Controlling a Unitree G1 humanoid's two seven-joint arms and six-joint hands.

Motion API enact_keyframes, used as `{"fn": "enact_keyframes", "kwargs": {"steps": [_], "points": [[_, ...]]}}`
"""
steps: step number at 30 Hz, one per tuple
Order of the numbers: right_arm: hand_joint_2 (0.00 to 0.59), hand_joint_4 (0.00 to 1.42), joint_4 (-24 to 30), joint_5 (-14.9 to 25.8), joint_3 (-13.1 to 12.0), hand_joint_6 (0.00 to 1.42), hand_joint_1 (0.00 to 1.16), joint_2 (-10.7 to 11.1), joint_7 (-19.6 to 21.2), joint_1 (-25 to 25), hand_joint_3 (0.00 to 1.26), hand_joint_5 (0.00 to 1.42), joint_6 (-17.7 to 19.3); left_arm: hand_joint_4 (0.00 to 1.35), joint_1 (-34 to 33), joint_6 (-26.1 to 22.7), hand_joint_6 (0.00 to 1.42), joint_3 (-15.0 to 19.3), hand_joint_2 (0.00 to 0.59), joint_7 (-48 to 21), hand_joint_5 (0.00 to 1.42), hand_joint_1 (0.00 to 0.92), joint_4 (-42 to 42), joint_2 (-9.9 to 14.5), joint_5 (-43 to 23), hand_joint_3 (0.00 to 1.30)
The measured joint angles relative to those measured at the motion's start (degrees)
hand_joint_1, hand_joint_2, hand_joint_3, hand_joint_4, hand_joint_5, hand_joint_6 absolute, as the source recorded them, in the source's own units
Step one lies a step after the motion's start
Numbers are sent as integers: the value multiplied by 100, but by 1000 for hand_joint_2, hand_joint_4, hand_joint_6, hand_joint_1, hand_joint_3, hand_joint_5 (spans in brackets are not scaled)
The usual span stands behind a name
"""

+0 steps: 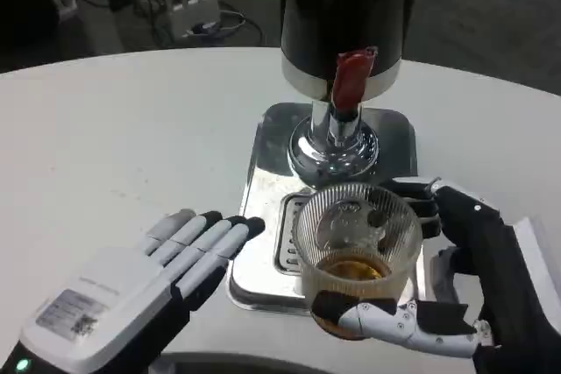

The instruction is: Grasp the cup under the faucet to collect the drink, then remove the cup.

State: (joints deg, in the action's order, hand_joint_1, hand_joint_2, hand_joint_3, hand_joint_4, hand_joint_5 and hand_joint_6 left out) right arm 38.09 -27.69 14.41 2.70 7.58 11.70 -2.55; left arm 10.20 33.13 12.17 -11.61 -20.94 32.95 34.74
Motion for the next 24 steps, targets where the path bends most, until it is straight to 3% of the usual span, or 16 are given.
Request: {"fn": "enact_keyframes", "kwargs": {"steps": [15, 24], "points": [[42, 1036, 37, 180, -285, 1418, 935, 138, -74, 213, 935, 1215, 183, 0, 42, -319, 0, -210, 39, 0, 0, 40, -191, -18, 123, 0], [43, 1036, -71, 218, -264, 1418, 935, 138, -146, 195, 938, 1222, 199, 0, 32, -450, 0, -372, 45, 0, 0, 44, -217, -60, 143, 0]]}}
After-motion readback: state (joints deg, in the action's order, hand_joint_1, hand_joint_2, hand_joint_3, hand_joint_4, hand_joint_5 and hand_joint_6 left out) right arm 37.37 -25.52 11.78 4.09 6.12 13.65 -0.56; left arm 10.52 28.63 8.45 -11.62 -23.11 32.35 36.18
